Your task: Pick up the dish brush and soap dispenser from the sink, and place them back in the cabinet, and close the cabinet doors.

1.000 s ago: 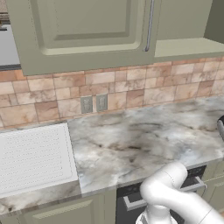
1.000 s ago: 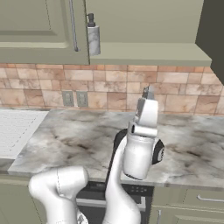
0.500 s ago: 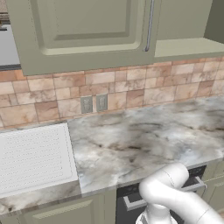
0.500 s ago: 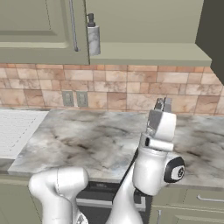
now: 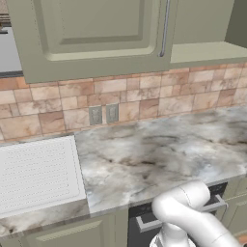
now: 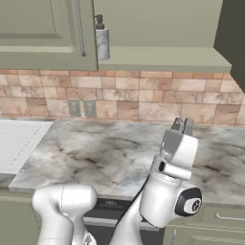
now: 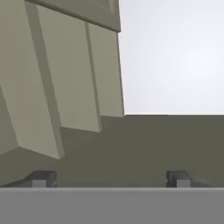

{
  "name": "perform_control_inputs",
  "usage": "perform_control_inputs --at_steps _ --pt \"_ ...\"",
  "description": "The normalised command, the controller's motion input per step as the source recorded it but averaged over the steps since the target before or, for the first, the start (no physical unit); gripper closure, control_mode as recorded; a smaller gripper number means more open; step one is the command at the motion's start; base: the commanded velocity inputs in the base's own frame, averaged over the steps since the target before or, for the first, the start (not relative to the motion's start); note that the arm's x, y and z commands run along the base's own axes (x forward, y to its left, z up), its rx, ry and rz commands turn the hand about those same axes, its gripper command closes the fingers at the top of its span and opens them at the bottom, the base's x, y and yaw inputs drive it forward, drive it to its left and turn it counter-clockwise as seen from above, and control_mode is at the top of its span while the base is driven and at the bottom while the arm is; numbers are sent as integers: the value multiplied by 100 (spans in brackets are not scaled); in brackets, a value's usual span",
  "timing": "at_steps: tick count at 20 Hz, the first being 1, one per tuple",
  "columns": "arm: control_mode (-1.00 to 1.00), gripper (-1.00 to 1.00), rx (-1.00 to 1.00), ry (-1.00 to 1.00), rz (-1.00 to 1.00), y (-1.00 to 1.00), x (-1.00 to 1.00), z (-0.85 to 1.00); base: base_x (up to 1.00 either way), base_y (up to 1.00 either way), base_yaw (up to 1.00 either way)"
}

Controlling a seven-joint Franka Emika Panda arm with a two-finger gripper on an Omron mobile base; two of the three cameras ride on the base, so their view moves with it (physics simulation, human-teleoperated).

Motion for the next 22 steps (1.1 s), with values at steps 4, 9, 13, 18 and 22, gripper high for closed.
perform_control_inputs --at_steps 4,9,13,18,22 --pt "-100 -100 0 -11 0 -9 0 -29 0 0 0" --pt "-100 -100 0 -9 0 -18 7 -20 0 0 0" --pt "-100 -100 0 -6 0 -23 22 -20 0 0 0" --pt "-100 -100 0 -4 0 -24 31 -23 0 0 0" --pt "-100 -100 0 -4 0 -26 28 -23 0 0 0"
